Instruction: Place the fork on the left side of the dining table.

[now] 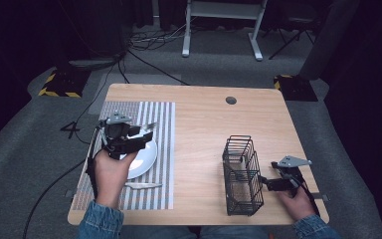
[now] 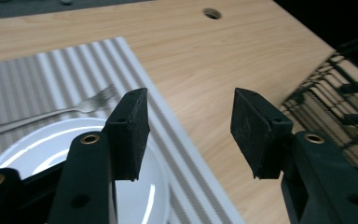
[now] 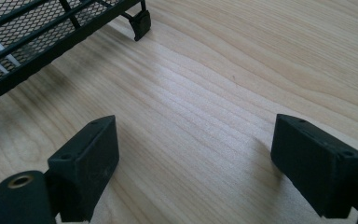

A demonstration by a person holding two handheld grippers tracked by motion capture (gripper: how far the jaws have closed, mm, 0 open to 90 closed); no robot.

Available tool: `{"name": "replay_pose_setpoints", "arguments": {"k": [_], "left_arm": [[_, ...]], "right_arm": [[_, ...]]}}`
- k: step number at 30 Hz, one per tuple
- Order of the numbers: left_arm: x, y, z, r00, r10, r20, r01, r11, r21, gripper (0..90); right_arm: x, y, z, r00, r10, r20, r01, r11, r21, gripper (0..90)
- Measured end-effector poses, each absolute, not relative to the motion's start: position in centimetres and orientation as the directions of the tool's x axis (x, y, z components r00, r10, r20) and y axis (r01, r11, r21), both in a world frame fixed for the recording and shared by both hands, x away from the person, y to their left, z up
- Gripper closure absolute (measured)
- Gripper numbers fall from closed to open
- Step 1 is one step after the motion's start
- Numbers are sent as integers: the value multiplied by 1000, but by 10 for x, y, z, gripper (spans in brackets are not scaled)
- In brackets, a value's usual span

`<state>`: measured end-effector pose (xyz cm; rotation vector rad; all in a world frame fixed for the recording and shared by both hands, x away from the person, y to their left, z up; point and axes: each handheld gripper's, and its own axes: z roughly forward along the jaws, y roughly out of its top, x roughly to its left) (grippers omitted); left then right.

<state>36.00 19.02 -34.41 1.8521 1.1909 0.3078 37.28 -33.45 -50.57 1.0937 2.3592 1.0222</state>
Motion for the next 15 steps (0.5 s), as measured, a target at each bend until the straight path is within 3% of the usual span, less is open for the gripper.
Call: {"name": "replay_pose_setpoints", "arguments": {"k": [9,15], "left_arm": [[336,174,-357,558,786,-266,547,-108,830,439],[324,158,-376,577,794,-190,497,-157,853,405]], "right_arm": [[373,-334,-506,-643,766,-10,517,443,733,153],[373,-334,-506,-643,766,-10,517,443,733,153]]}}
